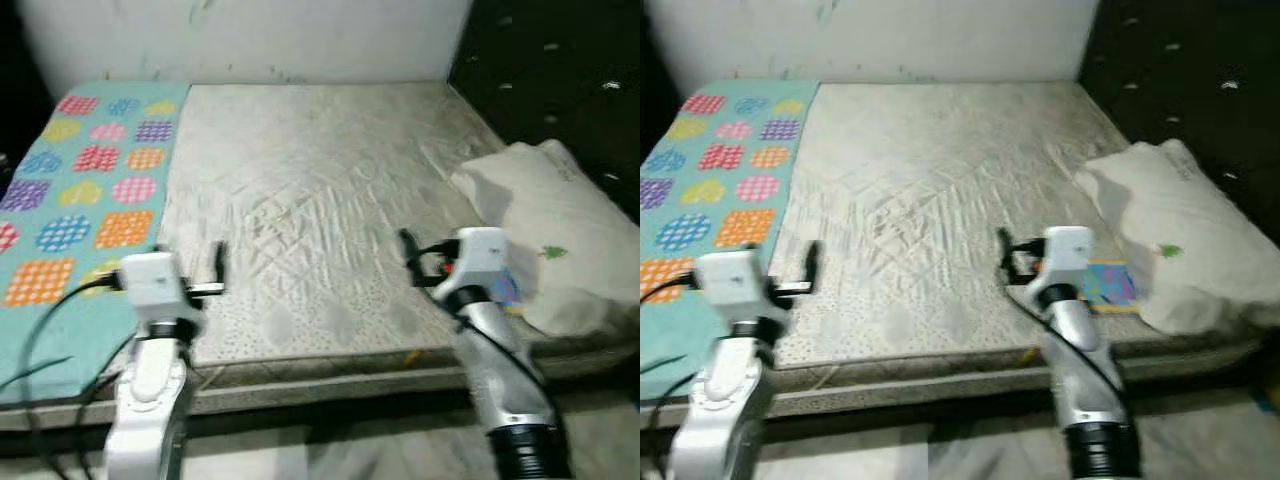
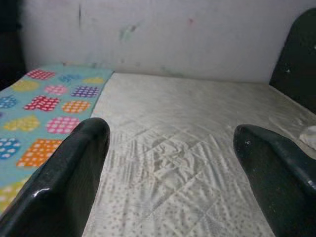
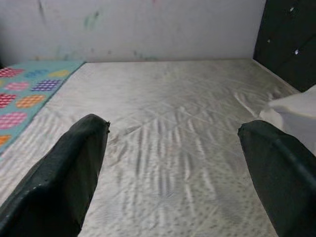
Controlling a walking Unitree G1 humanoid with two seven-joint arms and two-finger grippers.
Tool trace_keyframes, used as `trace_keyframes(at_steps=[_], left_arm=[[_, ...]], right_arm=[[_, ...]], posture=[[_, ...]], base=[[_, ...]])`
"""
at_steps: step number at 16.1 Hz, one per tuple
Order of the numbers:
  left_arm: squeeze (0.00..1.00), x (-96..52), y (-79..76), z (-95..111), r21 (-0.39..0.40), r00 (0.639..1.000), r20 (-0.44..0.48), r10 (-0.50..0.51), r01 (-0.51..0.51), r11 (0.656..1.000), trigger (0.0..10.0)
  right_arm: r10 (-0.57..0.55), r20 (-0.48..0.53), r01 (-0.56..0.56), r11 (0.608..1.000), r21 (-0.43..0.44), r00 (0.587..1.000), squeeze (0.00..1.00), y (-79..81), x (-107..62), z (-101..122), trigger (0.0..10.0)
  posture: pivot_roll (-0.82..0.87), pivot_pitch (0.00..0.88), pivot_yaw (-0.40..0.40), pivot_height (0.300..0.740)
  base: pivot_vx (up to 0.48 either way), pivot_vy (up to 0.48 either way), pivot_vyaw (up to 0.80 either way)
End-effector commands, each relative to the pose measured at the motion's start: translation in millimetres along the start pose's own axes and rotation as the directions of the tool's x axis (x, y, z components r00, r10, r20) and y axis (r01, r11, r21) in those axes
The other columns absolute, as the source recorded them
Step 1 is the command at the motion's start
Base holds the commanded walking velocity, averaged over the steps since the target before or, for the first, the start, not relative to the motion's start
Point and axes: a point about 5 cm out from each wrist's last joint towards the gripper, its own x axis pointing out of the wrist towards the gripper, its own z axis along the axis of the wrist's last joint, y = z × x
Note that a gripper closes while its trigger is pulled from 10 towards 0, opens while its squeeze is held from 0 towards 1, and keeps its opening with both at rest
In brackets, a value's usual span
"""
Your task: Clean up the room
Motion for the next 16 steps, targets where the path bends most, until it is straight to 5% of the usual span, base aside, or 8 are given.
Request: trace_keyframes(at_steps=[1,6,10,16], left_arm=[[0.00,0.2,8.5,2.9,0.014,1.000,0.009,0.022,-0.022,1.000,10.0],[0.00,1.1,9.5,1.9,0.019,0.999,0.002,0.032,-0.032,0.999,10.0],[0.00,2.3,3.6,1.3,-0.008,1.000,0.002,0.028,-0.028,1.000,10.0],[0.00,2.7,3.9,0.4,-0.009,1.000,-0.002,0.028,-0.028,1.000,10.0]], right_arm=[[0.017,0.012,-0.017,1.000,0.011,1.000,0.00,8.3,3.0,2.0,10.0],[0.014,0.013,-0.014,1.000,0.012,1.000,0.00,8.1,3.0,1.5,10.0],[0.005,0.019,-0.005,1.000,0.008,1.000,0.00,4.4,5.4,3.3,10.0],[0.020,0.020,-0.020,1.000,0.001,1.000,0.00,7.7,3.4,2.1,10.0]], posture=[[0.02,0.071,-0.031,0.740],[0.02,0.072,-0.028,0.740],[0.02,0.072,-0.027,0.740],[0.02,0.074,-0.027,0.740]], base=[[0.394,0.000,0.00],[0.356,0.000,0.00],[0.000,0.000,0.00],[0.000,0.455,0.00]])
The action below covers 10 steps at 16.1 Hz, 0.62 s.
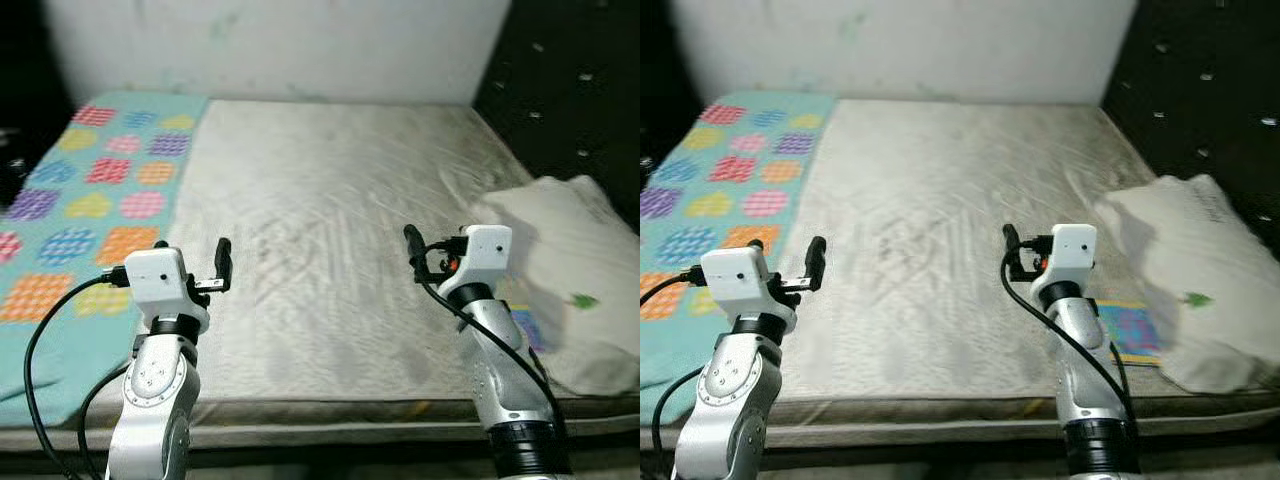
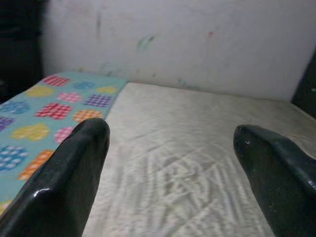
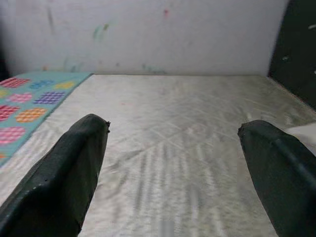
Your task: Clean up the room
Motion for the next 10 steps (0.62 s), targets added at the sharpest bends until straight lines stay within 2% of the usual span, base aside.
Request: trace_keyframes(at_steps=[1,10], left_arm=[[0.00,-0.1,3.8,-0.5,0.004,1.000,-0.006,0.012,-0.012,1.000,10.0],[0.00,-0.3,5.2,-0.8,-0.012,0.999,-0.006,0.035,-0.035,0.999,10.0]], right_arm=[[0.022,0.008,-0.022,1.000,-0.001,1.000,0.00,3.8,1.2,2.4,10.0],[0.047,0.003,-0.047,0.999,-0.015,0.999,0.00,7.2,1.1,1.3,10.0]], posture=[[0.02,0.075,-0.029,0.740],[0.01,0.075,-0.029,0.740]], base=[[0.000,0.480,0.00],[0.000,0.480,0.00]])
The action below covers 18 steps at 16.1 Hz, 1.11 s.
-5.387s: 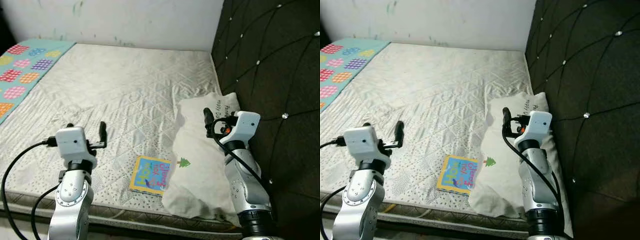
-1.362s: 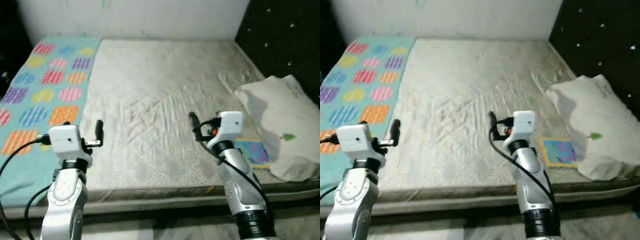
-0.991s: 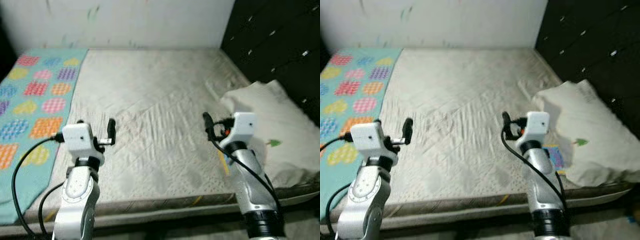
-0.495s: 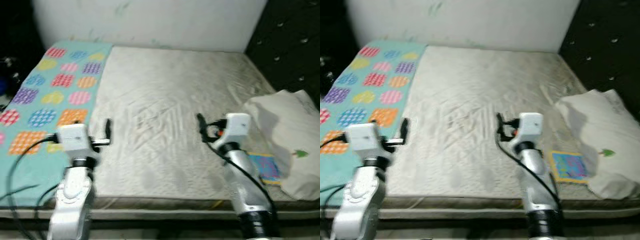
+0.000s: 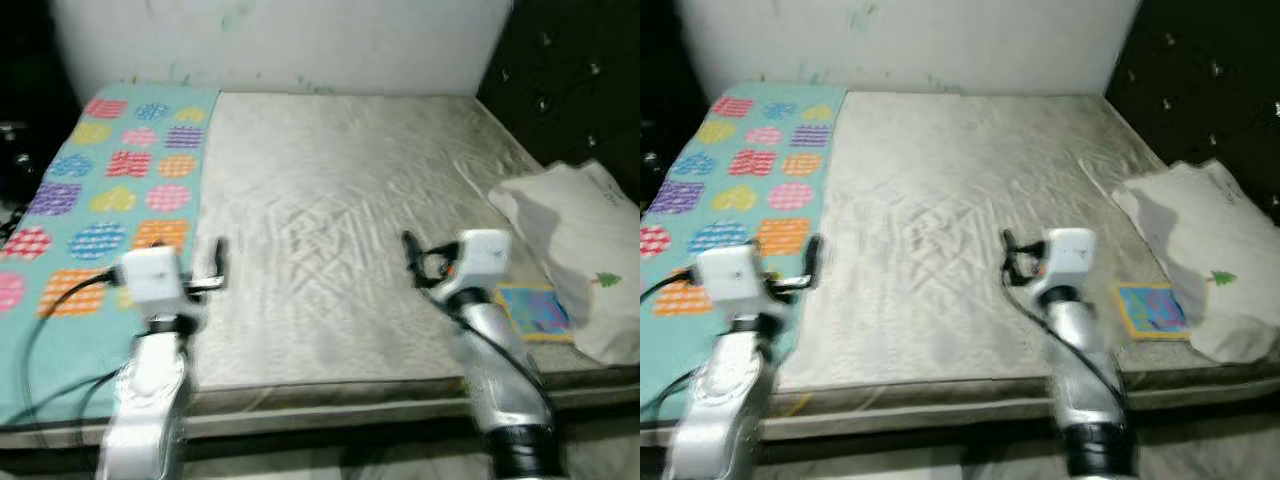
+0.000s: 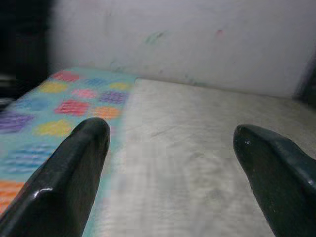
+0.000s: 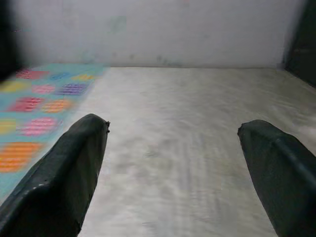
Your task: Clean up the room
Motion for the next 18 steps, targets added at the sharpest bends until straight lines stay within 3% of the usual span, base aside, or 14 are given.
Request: trace_keyframes(at_steps=[1,18], left_arm=[[0.00,0.4,-7.3,-1,-0.016,1.000,-0.006,-0.016,0.016,1.000,10.0],[0.00,7.5,-9.1,3,-0.026,1.000,0.011,-0.009,0.009,1.000,10.0]], right_arm=[[-0.011,0.006,0.011,1.000,-0.020,1.000,0.00,-7.0,-1.1,3,10.0],[0.052,-0.013,-0.052,0.998,-0.031,0.999,0.00,3.7,5.0,-2,10.0]], posture=[[0.01,0.075,-0.028,0.740],[0.01,0.066,-0.029,0.740]], base=[[0.000,0.480,0.00],[0.000,0.480,0.00]])
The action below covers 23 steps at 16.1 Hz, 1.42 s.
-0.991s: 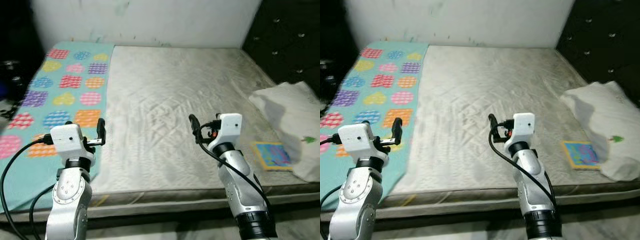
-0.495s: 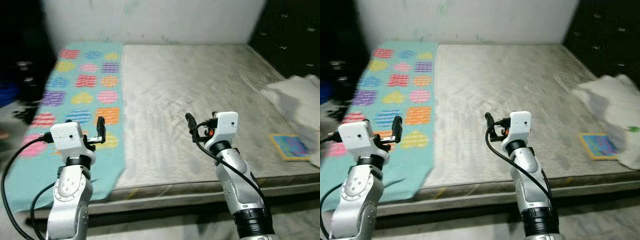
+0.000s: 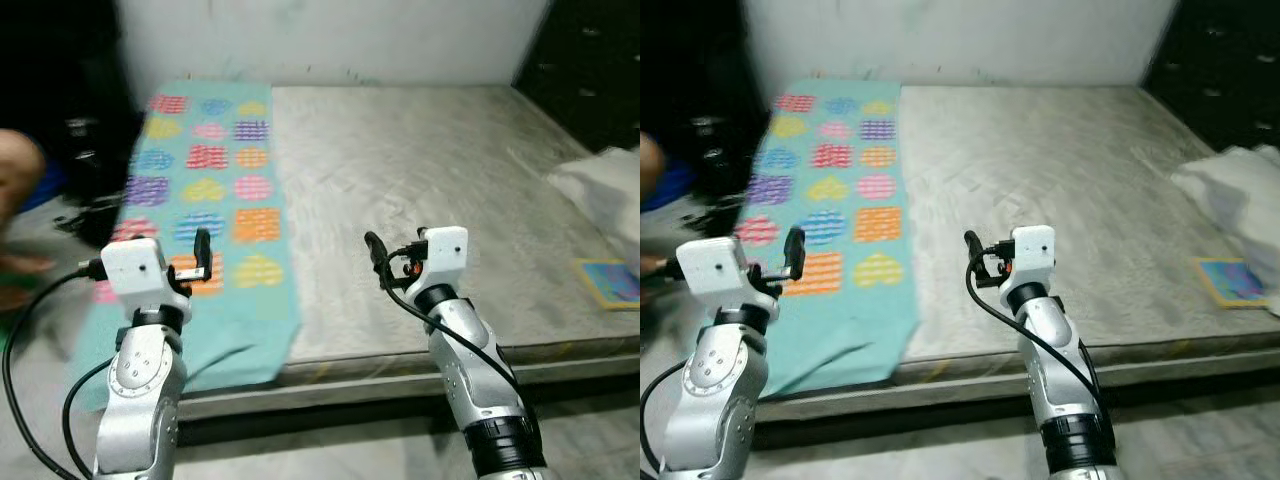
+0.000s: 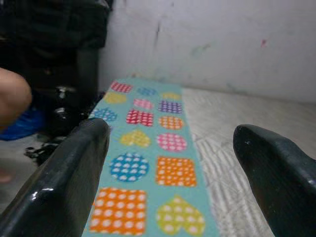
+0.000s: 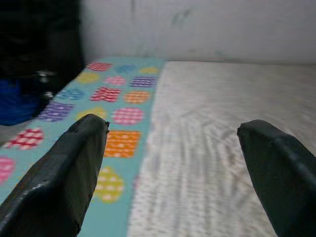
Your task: Clean up the room
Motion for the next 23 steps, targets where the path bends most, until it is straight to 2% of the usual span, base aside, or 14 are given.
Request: trace_keyframes(at_steps=[1,7,19,23], left_arm=[[0.00,-0.5,-6.2,-4,-0.006,1.000,-0.017,-0.018,0.018,1.000,10.0],[0.00,-2.9,-11.6,0,-0.015,0.997,0.020,-0.076,0.077,0.997,10.0],[0.00,-4.5,-12.7,-2,-0.024,0.995,0.006,-0.098,0.098,0.995,10.0],[0.00,-4.9,-17.3,-5,-0.052,0.994,-0.007,-0.105,0.105,0.993,10.0]], right_arm=[[-0.032,-0.008,0.032,0.999,-0.013,0.999,0.00,-11.2,-3.4,-2,10.0],[0.001,-0.001,-0.001,1.000,-0.030,1.000,0.00,-6.5,-4.9,-3,10.0],[-0.010,-0.007,0.010,0.999,-0.033,1.000,0.00,-8.7,-6.5,-6,10.0],[-0.020,-0.013,0.020,0.999,-0.037,1.000,0.00,-13.9,-8.2,-7,10.0]], posture=[[0.01,0.065,-0.028,0.740],[0.01,0.064,-0.028,0.740],[0.01,0.076,-0.022,0.740],[0.00,0.077,-0.021,0.740]], base=[[0.000,0.480,0.00],[0.000,0.080,0.00],[0.345,0.000,0.00],[0.068,0.000,0.00]])
